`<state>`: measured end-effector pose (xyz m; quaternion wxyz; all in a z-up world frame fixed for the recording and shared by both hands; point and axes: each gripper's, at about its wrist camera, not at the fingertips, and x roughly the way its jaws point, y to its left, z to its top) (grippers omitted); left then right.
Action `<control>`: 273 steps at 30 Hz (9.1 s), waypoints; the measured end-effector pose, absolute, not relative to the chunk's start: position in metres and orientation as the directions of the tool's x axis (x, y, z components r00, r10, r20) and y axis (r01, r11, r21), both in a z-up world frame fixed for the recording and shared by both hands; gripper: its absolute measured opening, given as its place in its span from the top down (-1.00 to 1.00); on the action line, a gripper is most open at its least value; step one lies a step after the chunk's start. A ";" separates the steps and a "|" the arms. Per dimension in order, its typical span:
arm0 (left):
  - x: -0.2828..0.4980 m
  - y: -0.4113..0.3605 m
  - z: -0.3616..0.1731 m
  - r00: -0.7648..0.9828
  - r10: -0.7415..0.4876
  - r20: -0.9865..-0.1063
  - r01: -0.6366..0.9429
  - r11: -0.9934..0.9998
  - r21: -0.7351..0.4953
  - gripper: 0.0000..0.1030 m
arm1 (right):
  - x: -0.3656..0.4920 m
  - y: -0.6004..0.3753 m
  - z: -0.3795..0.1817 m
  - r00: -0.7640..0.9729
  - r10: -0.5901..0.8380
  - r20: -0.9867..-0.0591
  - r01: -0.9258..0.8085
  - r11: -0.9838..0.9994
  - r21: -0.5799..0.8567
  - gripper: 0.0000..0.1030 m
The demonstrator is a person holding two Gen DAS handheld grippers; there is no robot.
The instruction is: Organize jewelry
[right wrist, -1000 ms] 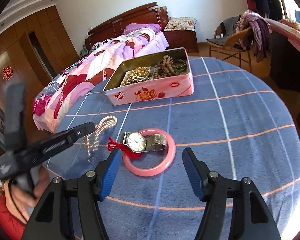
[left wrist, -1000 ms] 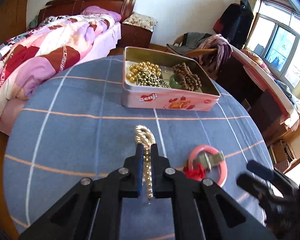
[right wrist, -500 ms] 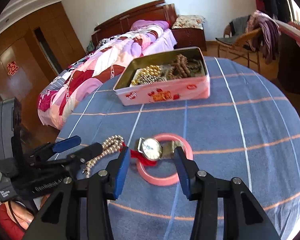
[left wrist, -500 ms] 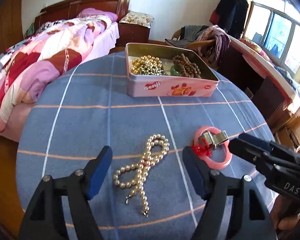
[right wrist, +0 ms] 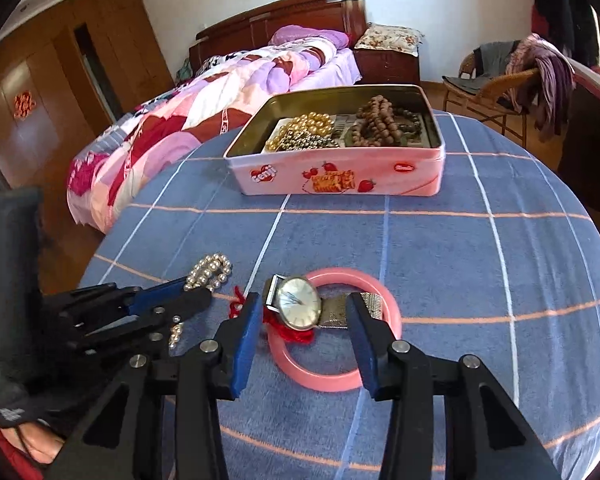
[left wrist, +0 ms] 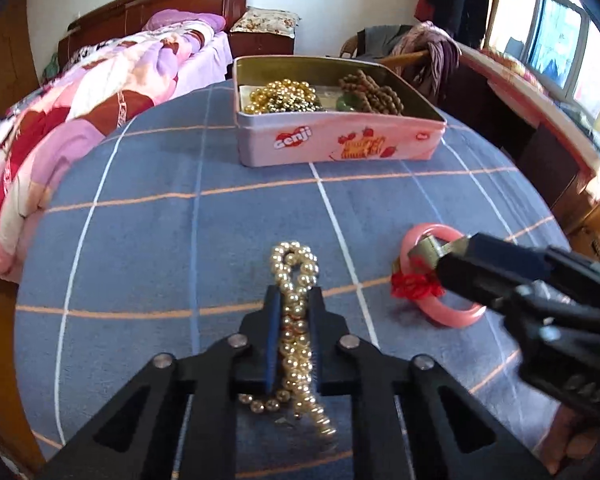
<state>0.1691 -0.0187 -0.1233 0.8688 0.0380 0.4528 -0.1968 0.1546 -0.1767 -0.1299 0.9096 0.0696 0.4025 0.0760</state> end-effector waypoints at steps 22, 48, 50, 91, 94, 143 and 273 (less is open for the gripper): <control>0.164 -0.011 -0.127 0.510 -0.342 -0.789 0.328 0.926 -0.190 0.74 | 0.147 -0.210 -0.098 0.709 0.321 -0.628 -0.039 0.907 0.420 0.75; 0.140 -0.015 -0.051 0.639 -0.456 -0.619 0.416 0.882 -0.220 0.74 | 0.120 -0.248 -0.044 0.828 0.160 -0.538 0.051 0.933 0.356 0.76; 0.148 -0.017 -0.044 0.646 -0.466 -0.605 0.421 0.878 -0.227 0.74 | 0.129 -0.252 -0.036 0.838 0.148 -0.525 0.053 0.936 0.348 0.76; 0.302 -0.081 -0.100 0.617 -0.370 -0.694 0.361 0.917 -0.168 0.74 | 0.373 -0.229 -0.117 0.686 0.066 -0.725 0.056 0.988 0.143 0.70; 0.300 -0.084 -0.100 0.627 -0.331 -0.705 0.350 0.928 -0.124 0.70 | 0.372 -0.227 -0.114 0.662 0.101 -0.742 0.040 0.985 0.169 0.31; 0.082 -0.021 -0.064 0.756 -0.200 -0.623 0.271 0.962 0.020 -0.97 | 0.082 -0.185 -0.055 0.795 -0.031 -0.606 0.092 0.993 0.071 -0.42; 0.232 -0.056 -0.016 0.720 -0.401 -0.567 0.370 0.912 -0.176 0.80 | 0.220 -0.238 -0.027 0.811 -0.122 -0.572 0.165 0.986 0.024 0.81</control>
